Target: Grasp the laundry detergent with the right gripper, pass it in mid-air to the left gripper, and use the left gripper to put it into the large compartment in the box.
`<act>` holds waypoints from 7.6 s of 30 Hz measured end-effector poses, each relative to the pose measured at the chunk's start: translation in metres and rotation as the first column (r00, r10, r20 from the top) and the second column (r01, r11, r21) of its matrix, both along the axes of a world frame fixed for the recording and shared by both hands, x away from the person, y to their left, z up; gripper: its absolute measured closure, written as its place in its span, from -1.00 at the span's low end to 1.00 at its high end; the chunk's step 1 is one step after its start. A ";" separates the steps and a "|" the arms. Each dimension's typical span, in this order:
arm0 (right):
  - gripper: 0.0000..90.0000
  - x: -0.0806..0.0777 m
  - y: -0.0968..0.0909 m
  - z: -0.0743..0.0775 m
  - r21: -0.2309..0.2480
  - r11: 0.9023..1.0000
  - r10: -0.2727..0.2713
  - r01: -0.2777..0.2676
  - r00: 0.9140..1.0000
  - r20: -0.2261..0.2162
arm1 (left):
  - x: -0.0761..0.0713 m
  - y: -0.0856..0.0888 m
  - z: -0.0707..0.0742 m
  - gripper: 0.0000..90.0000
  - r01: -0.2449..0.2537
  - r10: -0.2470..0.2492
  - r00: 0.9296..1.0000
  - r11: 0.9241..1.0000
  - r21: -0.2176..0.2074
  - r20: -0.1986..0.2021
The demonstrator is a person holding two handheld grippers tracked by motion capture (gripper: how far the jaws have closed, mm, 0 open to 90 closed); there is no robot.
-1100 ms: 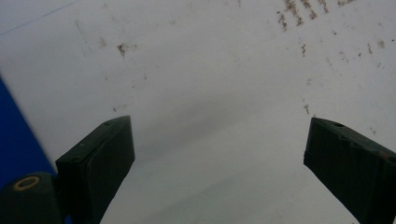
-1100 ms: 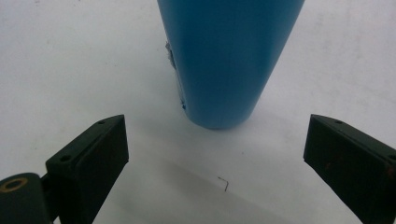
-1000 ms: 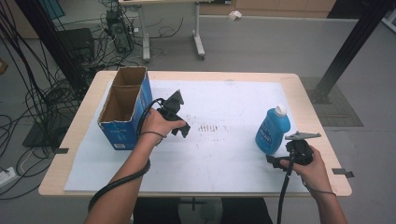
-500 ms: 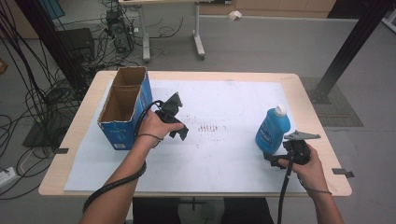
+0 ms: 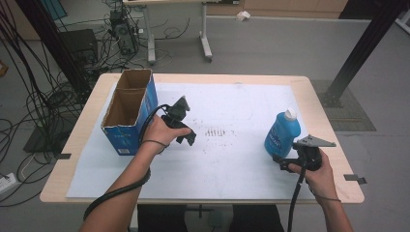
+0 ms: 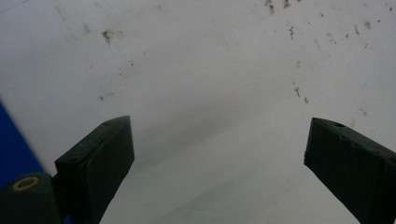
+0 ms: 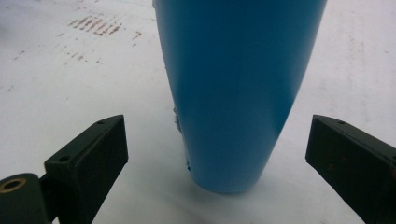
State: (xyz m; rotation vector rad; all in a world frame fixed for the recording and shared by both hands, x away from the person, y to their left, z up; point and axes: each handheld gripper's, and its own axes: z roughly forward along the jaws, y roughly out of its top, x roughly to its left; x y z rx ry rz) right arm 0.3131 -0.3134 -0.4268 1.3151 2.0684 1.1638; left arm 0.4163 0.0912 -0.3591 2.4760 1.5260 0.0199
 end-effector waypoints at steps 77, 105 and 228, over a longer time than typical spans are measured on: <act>-0.91 0.023 0.012 -0.021 0.160 0.986 -0.094 0.046 0.949 0.301 | -0.006 -0.004 0.000 -0.80 0.036 -0.036 0.999 0.999 0.009 -0.006; -0.91 0.023 0.012 -0.019 0.167 0.985 -0.103 0.052 0.945 0.311 | -0.007 -0.005 -0.002 -0.80 0.038 -0.038 0.999 0.999 0.020 -0.010; -0.10 0.018 0.014 -0.014 0.198 0.979 -0.118 0.055 0.937 0.327 | -0.014 -0.012 0.002 -0.80 0.055 -0.055 0.998 0.998 0.011 -0.004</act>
